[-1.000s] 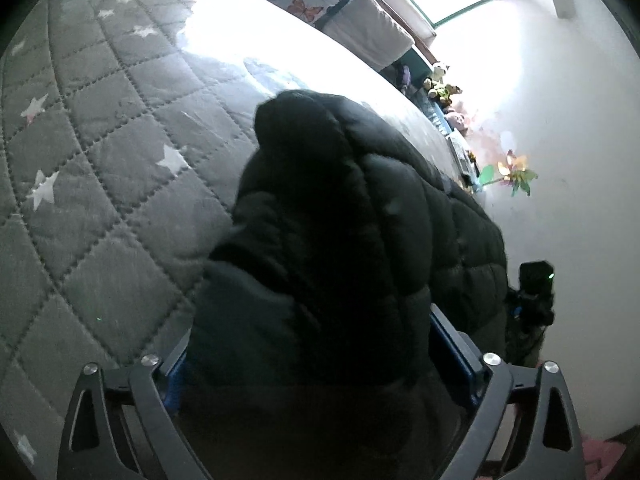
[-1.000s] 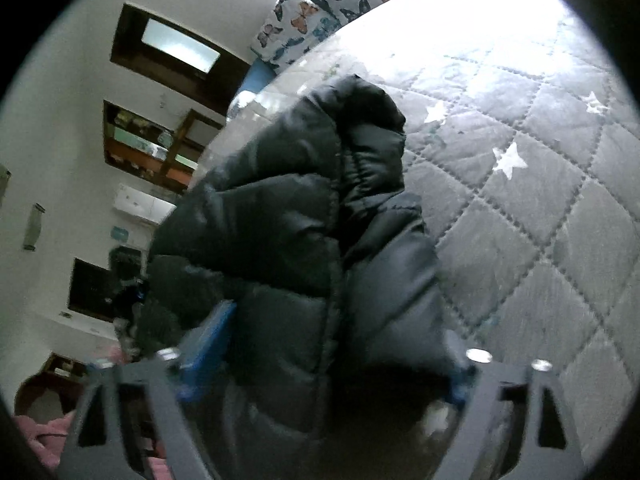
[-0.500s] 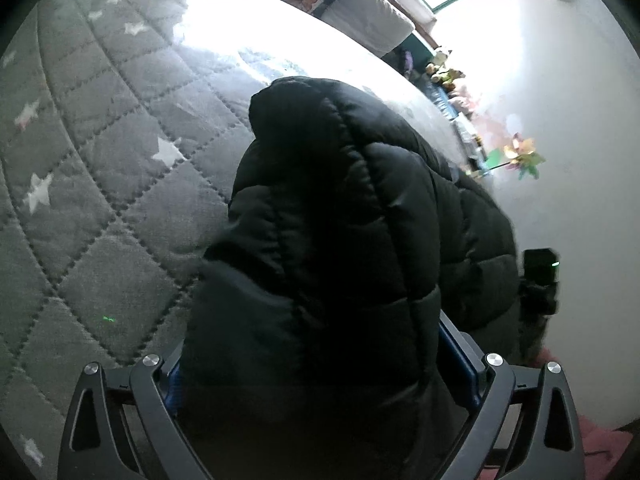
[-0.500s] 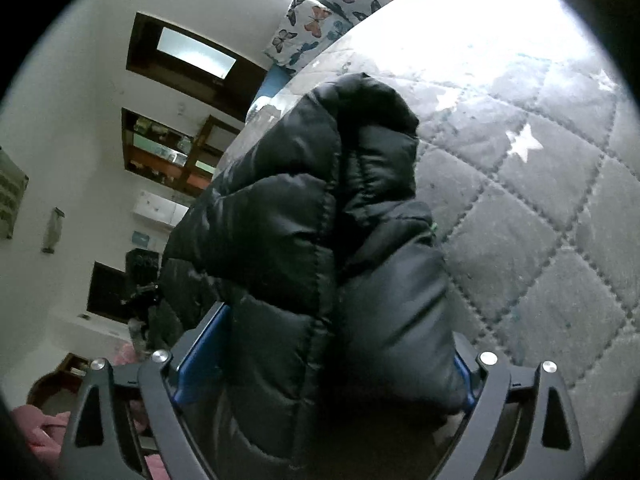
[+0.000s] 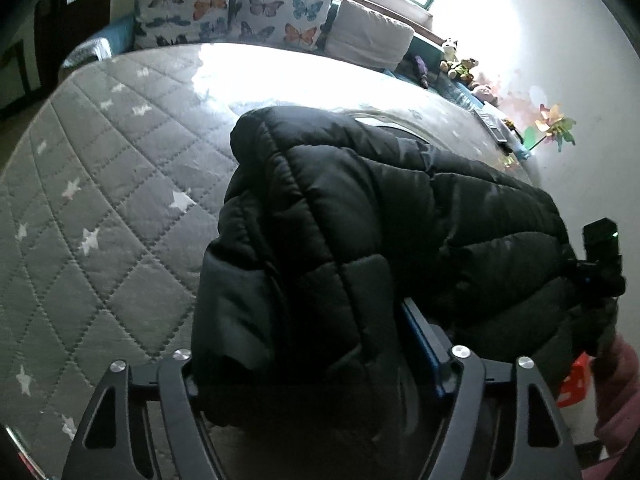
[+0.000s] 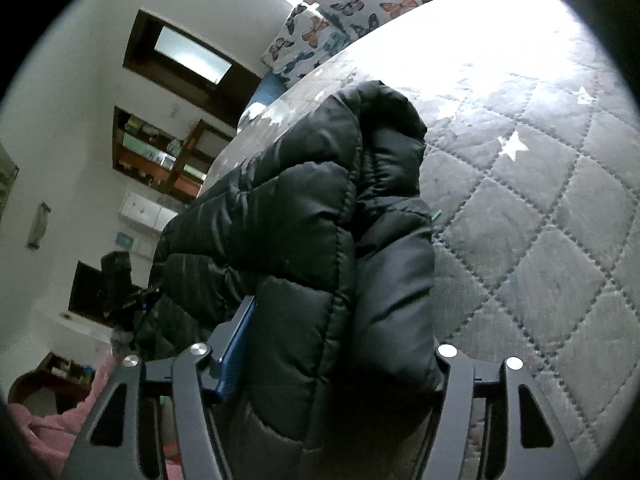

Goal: Fold large clothes
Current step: 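Grasp the folded jacket end with both tools and lift it upright, then carry the held black jacket with both tools and lower it onto the mattress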

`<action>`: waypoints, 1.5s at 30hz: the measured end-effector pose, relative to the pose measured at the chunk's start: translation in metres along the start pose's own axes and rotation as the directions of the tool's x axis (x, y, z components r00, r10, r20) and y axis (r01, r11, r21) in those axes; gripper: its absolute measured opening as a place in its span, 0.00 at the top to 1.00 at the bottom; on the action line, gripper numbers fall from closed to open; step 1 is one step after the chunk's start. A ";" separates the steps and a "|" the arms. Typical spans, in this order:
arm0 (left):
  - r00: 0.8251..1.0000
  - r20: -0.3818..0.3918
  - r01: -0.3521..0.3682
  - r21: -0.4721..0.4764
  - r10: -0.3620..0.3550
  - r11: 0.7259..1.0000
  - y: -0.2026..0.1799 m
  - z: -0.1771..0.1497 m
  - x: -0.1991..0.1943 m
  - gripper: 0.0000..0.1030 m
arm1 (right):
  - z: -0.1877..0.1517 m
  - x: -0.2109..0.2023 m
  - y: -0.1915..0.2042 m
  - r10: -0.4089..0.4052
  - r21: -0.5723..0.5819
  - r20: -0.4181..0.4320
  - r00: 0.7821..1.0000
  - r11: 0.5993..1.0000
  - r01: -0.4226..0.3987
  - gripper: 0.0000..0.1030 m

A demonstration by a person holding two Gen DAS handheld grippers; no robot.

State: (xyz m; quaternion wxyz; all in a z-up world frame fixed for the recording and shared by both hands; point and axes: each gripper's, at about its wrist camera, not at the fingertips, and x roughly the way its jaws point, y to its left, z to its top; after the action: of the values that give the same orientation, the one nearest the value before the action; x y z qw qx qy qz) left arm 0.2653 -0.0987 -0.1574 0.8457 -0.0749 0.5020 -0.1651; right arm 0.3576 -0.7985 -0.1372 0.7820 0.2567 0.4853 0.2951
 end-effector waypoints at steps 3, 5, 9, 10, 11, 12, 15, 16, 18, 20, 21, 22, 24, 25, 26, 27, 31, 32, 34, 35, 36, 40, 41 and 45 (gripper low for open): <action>0.998 0.025 -0.061 0.046 0.060 0.997 -0.015 0.003 -0.007 0.36 | -0.003 -0.010 0.011 -0.020 -0.028 0.025 0.999 0.999 0.021 0.44; 0.994 0.048 -0.097 0.073 0.094 0.993 -0.027 0.000 -0.017 0.40 | -0.001 -0.015 0.018 -0.031 -0.040 0.039 0.999 0.999 0.032 0.48; 0.991 0.078 -0.116 0.080 0.110 0.990 -0.046 0.000 -0.033 0.47 | 0.001 -0.027 0.029 -0.030 -0.069 0.072 0.997 0.997 0.035 0.51; 0.990 0.087 -0.120 0.083 0.113 0.989 -0.054 0.002 -0.037 0.47 | 0.002 -0.029 0.031 -0.029 -0.077 0.079 0.996 0.996 0.035 0.52; 0.989 0.096 -0.124 0.088 0.115 0.988 -0.060 0.004 -0.041 0.48 | 0.002 -0.034 0.035 -0.029 -0.091 0.094 0.995 0.995 0.037 0.52; 0.987 0.105 -0.128 0.096 0.118 0.987 -0.066 0.005 -0.046 0.49 | 0.003 -0.038 0.038 -0.029 -0.099 0.106 0.994 0.994 0.040 0.53; 0.984 0.132 -0.133 0.124 0.116 0.983 -0.084 0.012 -0.059 0.50 | 0.007 -0.052 0.045 -0.041 -0.129 0.149 0.988 0.990 0.061 0.53; 0.983 0.145 -0.133 0.135 0.113 0.982 -0.096 0.019 -0.061 0.50 | 0.008 -0.055 0.045 -0.043 -0.132 0.160 0.986 0.989 0.064 0.53; 0.980 0.164 -0.135 0.158 0.108 0.978 -0.113 0.030 -0.067 0.50 | 0.014 -0.067 0.047 -0.056 -0.145 0.195 0.979 0.986 0.085 0.53; 0.979 0.179 -0.130 0.181 0.098 0.975 -0.134 0.044 -0.069 0.50 | 0.021 -0.078 0.047 -0.075 -0.161 0.224 0.972 0.981 0.113 0.54; 0.979 0.183 -0.127 0.188 0.092 0.974 -0.145 0.052 -0.069 0.51 | 0.026 -0.085 0.048 -0.086 -0.167 0.242 0.966 0.978 0.129 0.54; 0.979 0.187 -0.121 0.194 0.085 0.973 -0.155 0.060 -0.069 0.51 | 0.032 -0.090 0.050 -0.094 -0.174 0.257 0.962 0.974 0.142 0.54; 0.978 0.195 -0.109 0.211 0.068 0.971 -0.180 0.086 -0.064 0.51 | 0.044 -0.102 0.053 -0.122 -0.190 0.292 0.949 0.965 0.182 0.54; 0.979 0.198 -0.100 0.217 0.056 0.971 -0.194 0.101 -0.061 0.51 | 0.050 -0.106 0.054 -0.134 -0.196 0.305 0.943 0.960 0.200 0.54; 0.978 0.201 -0.095 0.220 0.050 0.971 -0.201 0.112 -0.059 0.51 | 0.056 -0.110 0.052 -0.146 -0.197 0.318 0.937 0.956 0.216 0.54; 0.978 0.205 -0.083 0.221 0.037 0.972 -0.214 0.127 -0.055 0.51 | 0.065 -0.116 0.050 -0.163 -0.188 0.337 0.927 0.953 0.236 0.54; 0.977 0.215 -0.061 0.254 0.005 0.965 -0.266 0.185 -0.037 0.51 | 0.095 -0.138 0.038 -0.215 -0.176 0.392 0.895 0.937 0.302 0.54; 0.976 0.216 -0.058 0.257 0.002 0.965 -0.272 0.196 -0.031 0.51 | 0.100 -0.141 0.033 -0.237 -0.169 0.403 0.884 0.930 0.326 0.54; 0.978 0.207 -0.039 0.255 -0.015 0.966 -0.292 0.221 -0.016 0.51 | 0.112 -0.144 0.018 -0.258 -0.140 0.413 0.873 0.930 0.341 0.54; 0.981 0.196 -0.034 0.254 -0.017 0.967 -0.300 0.230 -0.006 0.51 | 0.117 -0.145 0.011 -0.275 -0.130 0.415 0.867 0.926 0.356 0.54; 0.984 0.177 -0.022 0.244 -0.022 0.969 -0.306 0.239 0.006 0.51 | 0.123 -0.142 -0.004 -0.296 -0.095 0.414 0.861 0.926 0.364 0.53; 0.997 0.075 -0.020 0.237 0.002 0.971 -0.324 0.253 0.062 0.50 | 0.132 -0.115 -0.053 -0.386 0.006 0.337 0.859 0.913 0.408 0.51; 0.999 0.048 -0.031 0.237 0.020 0.971 -0.326 0.252 0.078 0.49 | 0.132 -0.110 -0.063 -0.401 0.024 0.316 0.860 0.909 0.415 0.48; 0.997 0.007 -0.073 0.222 0.074 0.972 -0.317 0.250 0.119 0.31 | 0.124 -0.076 -0.108 -0.524 0.088 0.245 0.816 0.850 0.520 0.38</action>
State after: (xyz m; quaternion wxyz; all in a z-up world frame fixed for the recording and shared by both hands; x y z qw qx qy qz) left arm 0.4712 -0.4469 -0.0414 0.8540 0.0387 0.4833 -0.1888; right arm 0.4667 -0.9420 -0.1160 0.8872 0.1570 0.4328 0.0291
